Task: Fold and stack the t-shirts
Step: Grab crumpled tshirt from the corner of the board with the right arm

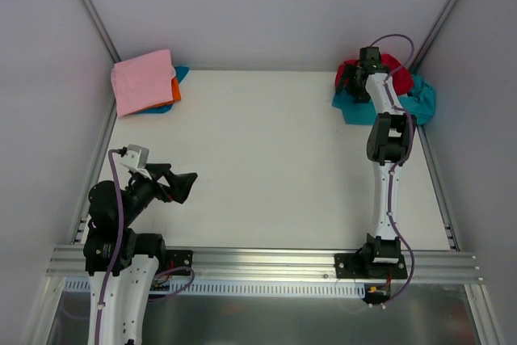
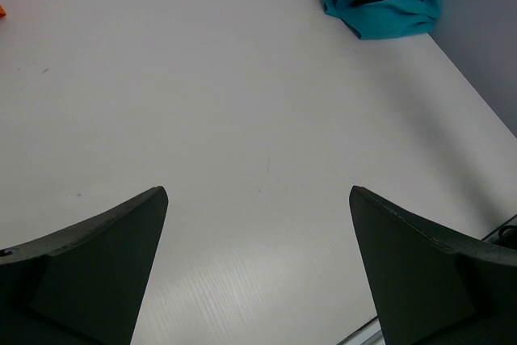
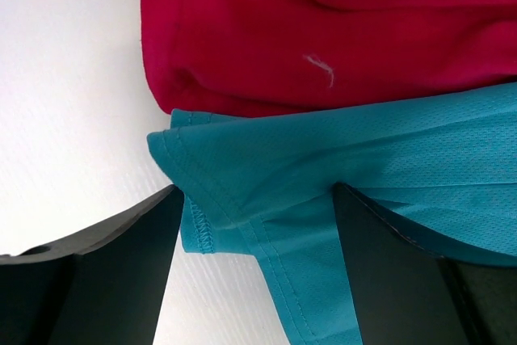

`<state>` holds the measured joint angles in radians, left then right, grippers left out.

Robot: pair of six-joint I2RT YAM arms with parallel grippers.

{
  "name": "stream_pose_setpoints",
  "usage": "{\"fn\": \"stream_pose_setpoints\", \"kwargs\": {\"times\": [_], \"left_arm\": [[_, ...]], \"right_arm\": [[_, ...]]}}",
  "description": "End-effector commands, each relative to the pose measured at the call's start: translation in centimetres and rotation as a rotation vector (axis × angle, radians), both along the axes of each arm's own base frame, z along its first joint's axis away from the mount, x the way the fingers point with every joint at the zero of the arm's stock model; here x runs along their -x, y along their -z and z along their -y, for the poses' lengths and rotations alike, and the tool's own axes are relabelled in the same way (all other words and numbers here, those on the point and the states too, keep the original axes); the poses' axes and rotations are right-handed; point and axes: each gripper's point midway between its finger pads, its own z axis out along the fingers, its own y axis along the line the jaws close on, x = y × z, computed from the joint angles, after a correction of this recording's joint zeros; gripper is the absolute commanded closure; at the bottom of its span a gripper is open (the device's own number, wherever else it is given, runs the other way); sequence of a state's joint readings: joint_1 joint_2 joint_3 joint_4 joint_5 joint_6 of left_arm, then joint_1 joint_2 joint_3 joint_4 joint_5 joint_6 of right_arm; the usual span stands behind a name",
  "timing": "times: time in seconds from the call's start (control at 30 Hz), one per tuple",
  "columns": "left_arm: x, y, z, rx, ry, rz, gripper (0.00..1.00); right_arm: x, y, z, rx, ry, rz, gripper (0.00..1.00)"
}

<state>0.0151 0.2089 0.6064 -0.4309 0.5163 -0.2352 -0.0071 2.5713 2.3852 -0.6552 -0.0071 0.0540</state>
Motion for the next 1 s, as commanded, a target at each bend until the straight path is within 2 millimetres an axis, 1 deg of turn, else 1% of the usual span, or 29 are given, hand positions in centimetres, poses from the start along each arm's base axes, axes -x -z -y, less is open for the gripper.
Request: {"fn": "stream_pose_setpoints", "kwargs": {"times": [0.0,0.07,0.1,0.13,0.17,0.27,0.4,0.43,0.5,0.6,0.63,0.67,0.73,0.77,0.83,0.87,0.9,0.93,0.97], "left_arm": [[0.0,-0.8,0.1,0.0,0.011,0.045,0.01],[0.0,-0.8,0.1,0.0,0.008,0.047,0.01],[0.0,-0.8,0.1,0.0,0.008,0.047,0.01],[0.0,-0.8,0.1,0.0,0.008,0.048,0.01],[0.0,-0.8,0.1,0.0,0.008,0.048,0.01],[0.0,-0.9,0.0,0.0,0.007,0.051,0.01],[0.0,-0.9,0.0,0.0,0.007,0.054,0.01],[0.0,-0.9,-0.1,0.0,0.002,0.053,0.01],[-0.1,-0.9,-0.1,0.001,0.002,0.056,0.01],[0.0,-1.0,0.0,0.002,0.006,0.057,0.01],[0.0,-1.0,0.0,0.003,0.008,0.058,0.01],[0.0,-1.0,0.1,0.004,0.011,0.059,0.01],[0.0,-1.0,0.1,0.004,0.012,0.061,0.02],[0.0,-1.0,0.1,0.004,0.011,0.059,0.01],[0.0,-1.0,0.0,0.004,0.009,0.058,0.01],[0.0,-1.0,0.1,0.004,0.011,0.058,0.01],[0.0,-1.0,0.1,0.004,0.011,0.058,0.01],[0.0,-1.0,0.1,0.004,0.011,0.058,0.01],[0.0,-0.9,0.1,0.004,0.011,0.056,0.01]], "right_arm": [[-0.7,-1.5,0.0,-0.044,0.038,0.03,0.21],[-0.6,-1.3,0.0,-0.047,0.049,0.026,0.23],[-0.6,-1.2,0.0,-0.05,0.049,0.025,0.31],[-0.6,-1.0,0.1,-0.05,0.056,0.022,0.5],[-0.6,-1.0,0.2,-0.052,0.06,0.022,0.64],[-0.5,-0.9,0.5,-0.052,0.08,0.016,1.0],[-0.3,-1.1,0.6,-0.054,0.082,0.013,1.0],[-0.2,-1.4,0.4,-0.062,0.075,0.016,1.0],[0.2,-1.7,-0.3,-0.071,0.049,0.009,1.0],[1.5,-2.5,-1.7,-0.083,-0.003,0.001,1.0],[1.8,-2.7,-1.9,-0.089,-0.014,-0.002,1.0],[2.5,-3.4,-3.6,-0.099,-0.049,-0.005,1.0],[3.4,-4.2,-5.3,-0.131,-0.093,-0.009,1.0],[4.0,-5.2,-6.7,-0.139,-0.126,-0.005,1.0],[4.8,-6.4,-8.5,-0.158,-0.172,-0.002,1.0],[5.5,-7.4,-10.1,-0.167,-0.207,0.001,1.0],[5.9,-8.2,-11.2,-0.186,-0.232,0.004,1.0],[6.3,-8.8,-12.0,-0.192,-0.252,0.006,1.0],[7.1,-9.3,-13.6,-0.195,-0.284,0.0,1.0]]}}
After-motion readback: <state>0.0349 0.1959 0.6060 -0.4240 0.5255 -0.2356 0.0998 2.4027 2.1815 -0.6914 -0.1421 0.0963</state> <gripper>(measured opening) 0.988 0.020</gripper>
